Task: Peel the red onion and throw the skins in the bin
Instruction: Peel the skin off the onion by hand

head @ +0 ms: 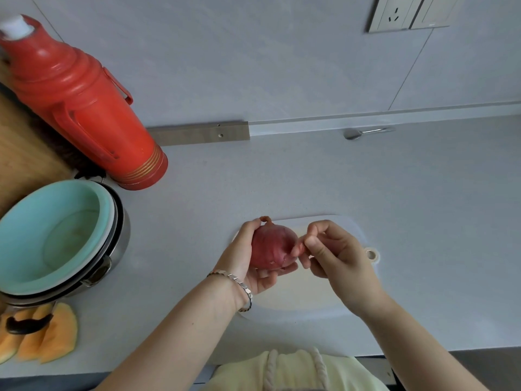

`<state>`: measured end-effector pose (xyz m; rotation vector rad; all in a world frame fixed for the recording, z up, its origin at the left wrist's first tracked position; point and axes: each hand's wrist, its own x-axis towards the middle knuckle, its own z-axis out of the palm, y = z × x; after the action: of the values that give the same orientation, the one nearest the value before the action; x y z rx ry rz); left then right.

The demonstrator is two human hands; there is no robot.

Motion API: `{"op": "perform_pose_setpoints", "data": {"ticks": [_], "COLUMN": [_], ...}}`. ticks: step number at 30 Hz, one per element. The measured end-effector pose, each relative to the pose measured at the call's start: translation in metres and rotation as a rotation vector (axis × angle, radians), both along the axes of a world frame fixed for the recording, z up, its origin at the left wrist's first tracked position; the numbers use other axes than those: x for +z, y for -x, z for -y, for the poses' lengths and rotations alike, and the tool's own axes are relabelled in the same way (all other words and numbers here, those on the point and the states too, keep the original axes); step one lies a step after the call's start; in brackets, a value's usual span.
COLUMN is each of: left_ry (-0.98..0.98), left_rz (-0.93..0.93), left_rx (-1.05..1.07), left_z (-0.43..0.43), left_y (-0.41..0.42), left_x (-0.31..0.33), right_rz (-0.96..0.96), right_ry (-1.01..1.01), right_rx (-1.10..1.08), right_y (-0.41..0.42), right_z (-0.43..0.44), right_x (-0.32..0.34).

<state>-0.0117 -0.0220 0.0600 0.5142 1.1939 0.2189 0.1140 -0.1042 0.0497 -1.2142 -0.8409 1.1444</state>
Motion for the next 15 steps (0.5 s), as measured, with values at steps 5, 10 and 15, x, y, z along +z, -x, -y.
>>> {"op": "perform_pose_setpoints", "data": {"ticks": [5,10,15], "left_ry": [0.128,0.273,0.257], "left_rz": [0.05,0.161,0.141], "left_rx": [0.127,0.256,0.249], "left_z": [-0.002,-0.004,-0.005], "left_y": [-0.001,0.001,0.002], "left_x": [0.003,0.001,-0.003], "right_rz": [-0.002,0.038,0.326], "right_ry": [0.072,0.26,0.29], "right_rx": [-0.054,-0.151,-0.146], "right_y": [0.003,-0.004,-0.006], "right_z": [-0.004,-0.002,0.004], "right_x": [0.0,0.001,0.011]}}
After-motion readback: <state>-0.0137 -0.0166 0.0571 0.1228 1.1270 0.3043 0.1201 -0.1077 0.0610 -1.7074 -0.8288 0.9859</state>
